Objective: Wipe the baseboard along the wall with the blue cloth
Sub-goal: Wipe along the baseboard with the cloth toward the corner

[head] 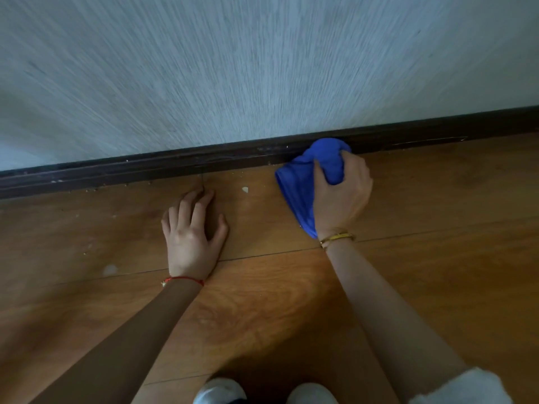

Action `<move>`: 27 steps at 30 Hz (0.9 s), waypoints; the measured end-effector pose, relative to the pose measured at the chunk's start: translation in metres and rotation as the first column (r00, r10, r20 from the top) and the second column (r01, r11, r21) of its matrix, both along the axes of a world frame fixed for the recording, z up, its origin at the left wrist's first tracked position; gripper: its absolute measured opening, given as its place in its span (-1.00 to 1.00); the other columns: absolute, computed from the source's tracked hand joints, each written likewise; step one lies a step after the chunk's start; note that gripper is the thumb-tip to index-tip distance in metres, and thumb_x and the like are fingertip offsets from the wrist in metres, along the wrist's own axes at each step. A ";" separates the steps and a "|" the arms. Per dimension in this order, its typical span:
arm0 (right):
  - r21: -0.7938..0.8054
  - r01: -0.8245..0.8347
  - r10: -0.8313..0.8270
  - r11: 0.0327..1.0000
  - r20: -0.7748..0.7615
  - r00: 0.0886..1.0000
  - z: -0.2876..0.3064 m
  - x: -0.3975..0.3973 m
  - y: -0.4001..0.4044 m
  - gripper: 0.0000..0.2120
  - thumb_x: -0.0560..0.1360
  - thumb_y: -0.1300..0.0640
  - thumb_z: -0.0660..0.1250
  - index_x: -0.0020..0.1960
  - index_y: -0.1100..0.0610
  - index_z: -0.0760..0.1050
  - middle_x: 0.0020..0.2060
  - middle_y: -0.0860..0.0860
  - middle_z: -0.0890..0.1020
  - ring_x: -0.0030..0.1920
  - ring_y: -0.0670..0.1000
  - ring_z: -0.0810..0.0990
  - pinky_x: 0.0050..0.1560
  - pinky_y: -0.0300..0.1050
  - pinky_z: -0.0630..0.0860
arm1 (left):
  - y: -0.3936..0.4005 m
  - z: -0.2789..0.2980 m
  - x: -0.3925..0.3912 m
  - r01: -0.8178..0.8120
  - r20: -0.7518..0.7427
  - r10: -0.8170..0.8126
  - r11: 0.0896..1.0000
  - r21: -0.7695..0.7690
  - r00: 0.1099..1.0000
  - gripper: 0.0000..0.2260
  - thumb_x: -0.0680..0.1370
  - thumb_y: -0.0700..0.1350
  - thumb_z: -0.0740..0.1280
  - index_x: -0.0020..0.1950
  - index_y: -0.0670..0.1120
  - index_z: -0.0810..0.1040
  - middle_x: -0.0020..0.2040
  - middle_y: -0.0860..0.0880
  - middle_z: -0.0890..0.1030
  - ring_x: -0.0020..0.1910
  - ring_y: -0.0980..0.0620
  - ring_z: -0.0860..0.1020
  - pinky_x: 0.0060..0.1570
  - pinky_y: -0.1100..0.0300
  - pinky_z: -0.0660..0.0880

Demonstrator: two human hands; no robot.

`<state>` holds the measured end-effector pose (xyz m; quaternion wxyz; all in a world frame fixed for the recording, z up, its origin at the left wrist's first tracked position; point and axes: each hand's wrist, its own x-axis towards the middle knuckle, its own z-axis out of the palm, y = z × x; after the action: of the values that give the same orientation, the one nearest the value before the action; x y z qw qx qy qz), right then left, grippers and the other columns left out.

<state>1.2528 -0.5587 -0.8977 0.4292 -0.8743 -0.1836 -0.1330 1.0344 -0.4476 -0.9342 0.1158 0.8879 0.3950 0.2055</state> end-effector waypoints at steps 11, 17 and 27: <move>0.046 -0.095 0.097 0.994 -0.061 0.993 -0.002 -0.016 0.016 -0.78 0.55 0.00 0.36 -0.07 0.17 0.57 -0.22 0.03 0.60 -0.17 0.03 0.57 -0.07 -0.03 0.52 | 0.002 0.000 -0.002 0.015 0.017 -0.015 1.000 -0.016 1.000 -0.62 0.59 -0.02 0.34 0.37 -0.14 0.57 0.33 -0.15 0.55 0.26 -0.22 0.49 0.30 -0.20 0.36; -0.062 -0.279 0.283 0.958 0.073 0.956 0.009 -0.059 0.054 -0.80 0.38 0.18 0.56 -0.11 0.22 0.57 -0.25 0.09 0.58 -0.23 0.12 0.54 -0.17 0.03 0.45 | 0.003 -0.002 0.000 0.004 -0.005 -0.004 1.000 0.006 1.000 -0.62 0.55 0.01 0.32 0.28 -0.18 0.58 0.30 -0.18 0.56 0.19 -0.22 0.46 0.24 -0.18 0.37; 0.066 -0.027 0.026 0.997 0.013 1.000 0.009 -0.009 0.012 -0.82 0.42 0.19 0.51 -0.05 0.22 0.56 -0.18 0.09 0.60 -0.14 0.06 0.57 -0.09 0.13 0.53 | 0.001 -0.002 0.000 0.002 0.022 -0.002 1.000 0.000 1.000 -0.62 0.57 -0.03 0.35 0.35 -0.14 0.58 0.31 -0.16 0.56 0.20 -0.19 0.48 0.30 -0.23 0.37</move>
<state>1.2441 -0.5471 -0.8884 0.4586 -0.8563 -0.1933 -0.1383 1.0346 -0.4466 -0.9362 0.1204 0.8860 0.3926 0.2154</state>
